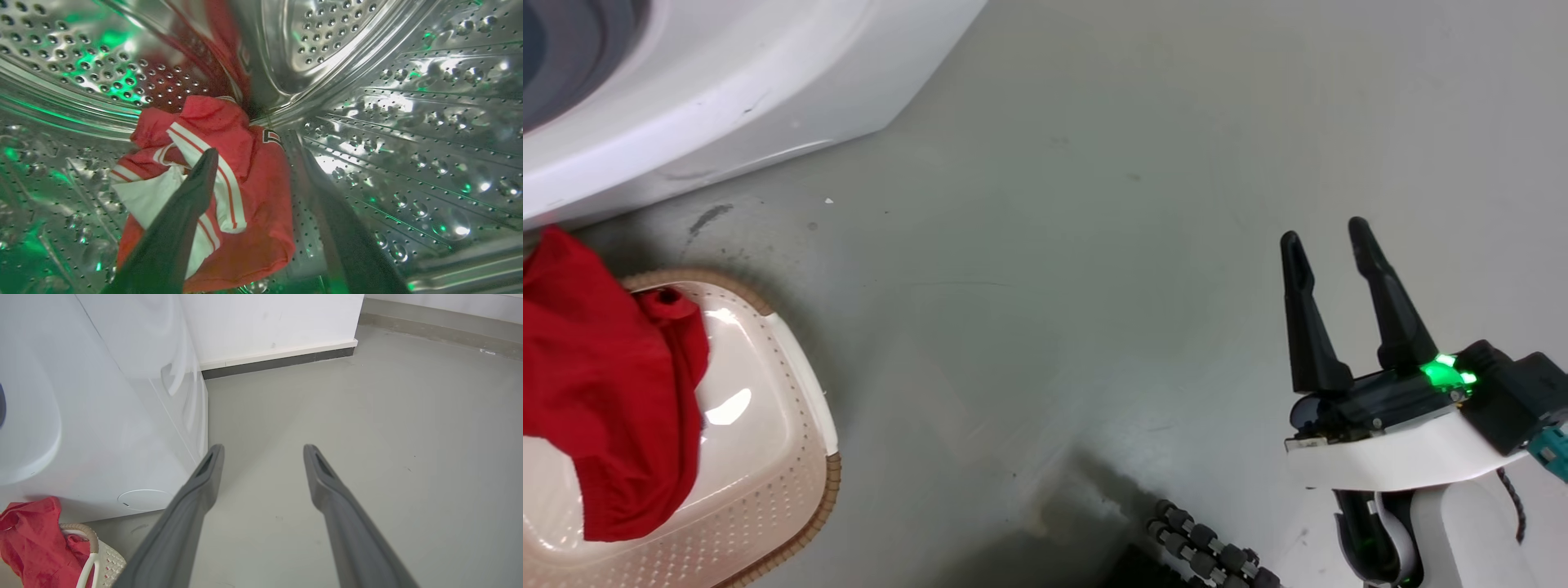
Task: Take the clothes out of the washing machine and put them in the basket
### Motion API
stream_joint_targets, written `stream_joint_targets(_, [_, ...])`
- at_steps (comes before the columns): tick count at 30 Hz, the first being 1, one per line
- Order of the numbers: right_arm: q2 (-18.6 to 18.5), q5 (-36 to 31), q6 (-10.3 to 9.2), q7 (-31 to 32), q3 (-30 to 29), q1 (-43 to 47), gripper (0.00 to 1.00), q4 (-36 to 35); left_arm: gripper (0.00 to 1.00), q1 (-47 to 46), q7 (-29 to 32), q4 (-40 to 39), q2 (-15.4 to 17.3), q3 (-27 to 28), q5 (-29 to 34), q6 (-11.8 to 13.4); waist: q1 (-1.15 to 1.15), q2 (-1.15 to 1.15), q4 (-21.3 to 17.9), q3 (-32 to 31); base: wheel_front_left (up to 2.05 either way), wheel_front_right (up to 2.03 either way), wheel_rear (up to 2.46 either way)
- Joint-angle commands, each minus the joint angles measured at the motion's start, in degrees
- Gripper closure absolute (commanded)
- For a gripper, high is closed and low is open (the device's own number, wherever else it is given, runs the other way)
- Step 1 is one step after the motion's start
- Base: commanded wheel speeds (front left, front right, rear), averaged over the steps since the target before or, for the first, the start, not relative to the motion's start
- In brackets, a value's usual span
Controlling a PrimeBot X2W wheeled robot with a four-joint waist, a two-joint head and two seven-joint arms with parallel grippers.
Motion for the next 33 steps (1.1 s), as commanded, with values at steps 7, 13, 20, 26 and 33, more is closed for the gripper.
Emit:
stream_joint_targets(7, [0.02, 1.58, -0.02, -0.09, 2.20, 0.56, 0.00, 0.26, 0.00, -6.67, 9.48, 1.73, 0.27, -2.84, 0.70, -2.77, 0.00, 0.00, -3.12, 2.28, 0.00, 0.00, 0.00])
stream_joint_targets(13, [0.03, 2.58, -0.02, -0.09, 2.67, 2.10, 0.00, 0.09, 0.00, -9.59, 17.20, 4.06, -0.35, -5.35, 0.59, -3.93, 0.00, 0.00, -3.82, 3.87, 0.00, 0.00, 0.00])
stream_joint_targets(20, [0.03, 2.88, -0.02, -0.09, 2.35, 3.84, 0.00, -0.88, 0.00, -11.05, 23.43, 5.69, -0.27, -7.88, 2.22, -3.39, 0.00, 0.00, -3.44, 5.39, 0.00, 0.00, 0.00])
stream_joint_targets(26, [0.03, 3.15, -0.02, -0.08, 2.41, 4.65, 0.00, -1.46, 0.07, -12.62, 28.72, 6.06, 0.74, -9.30, 3.42, -2.33, 0.00, 0.00, -3.25, 6.21, 0.00, 0.00, 0.00])
stream_joint_targets(33, [0.03, 3.52, -0.02, -0.09, 2.85, 4.40, 0.00, -1.53, 1.00, -14.78, 27.96, 5.43, 1.64, -10.42, 5.47, -1.22, 0.00, 0.00, -3.42, 6.67, 0.00, 0.00, 0.00])
